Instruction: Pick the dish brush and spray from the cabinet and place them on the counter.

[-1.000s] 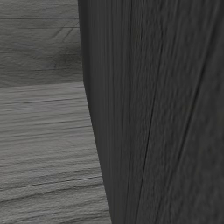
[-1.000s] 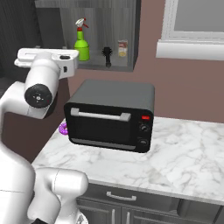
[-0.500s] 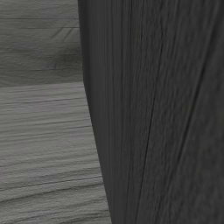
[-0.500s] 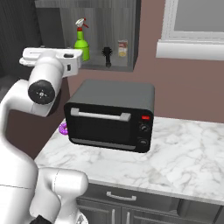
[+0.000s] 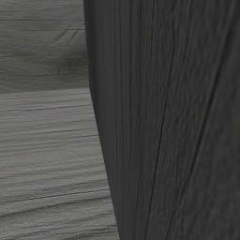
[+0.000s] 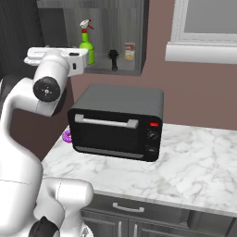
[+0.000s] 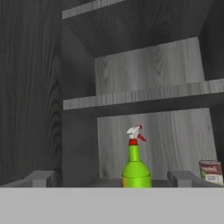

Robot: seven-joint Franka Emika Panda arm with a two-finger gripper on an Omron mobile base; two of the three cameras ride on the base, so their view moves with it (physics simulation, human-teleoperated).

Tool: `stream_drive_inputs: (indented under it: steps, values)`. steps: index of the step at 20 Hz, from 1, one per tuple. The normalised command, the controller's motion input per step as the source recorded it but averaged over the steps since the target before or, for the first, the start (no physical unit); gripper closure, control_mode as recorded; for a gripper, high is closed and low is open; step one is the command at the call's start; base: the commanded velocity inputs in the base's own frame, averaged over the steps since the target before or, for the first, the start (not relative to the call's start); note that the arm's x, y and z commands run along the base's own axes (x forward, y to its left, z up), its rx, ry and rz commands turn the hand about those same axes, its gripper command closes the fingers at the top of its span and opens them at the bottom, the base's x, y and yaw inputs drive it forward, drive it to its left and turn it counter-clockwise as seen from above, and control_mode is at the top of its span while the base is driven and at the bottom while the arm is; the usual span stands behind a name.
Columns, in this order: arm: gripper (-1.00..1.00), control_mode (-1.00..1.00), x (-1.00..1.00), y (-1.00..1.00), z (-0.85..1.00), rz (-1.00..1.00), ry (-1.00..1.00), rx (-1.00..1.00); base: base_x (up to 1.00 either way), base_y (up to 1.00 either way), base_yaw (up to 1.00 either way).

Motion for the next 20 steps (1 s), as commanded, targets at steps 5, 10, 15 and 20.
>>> stream_drive_inputs:
  steps: [5,10,15,20]
  values:
    - [-1.0,-1.0,0.24,0.01,0.0,-0.02,0.0,-0.1,0.0,0.0,0.0]
    - [-1.0,-1.0,0.2,0.0,0.0,-0.03,0.0,-0.11,0.0,0.0,0.0]
    - [-1.0,-1.0,0.14,0.1,0.0,-0.02,-0.07,-0.05,0.0,0.0,0.0]
    - [-1.0,-1.0,0.12,0.07,0.0,-0.04,-0.06,-0.01,0.0,0.0,0.0]
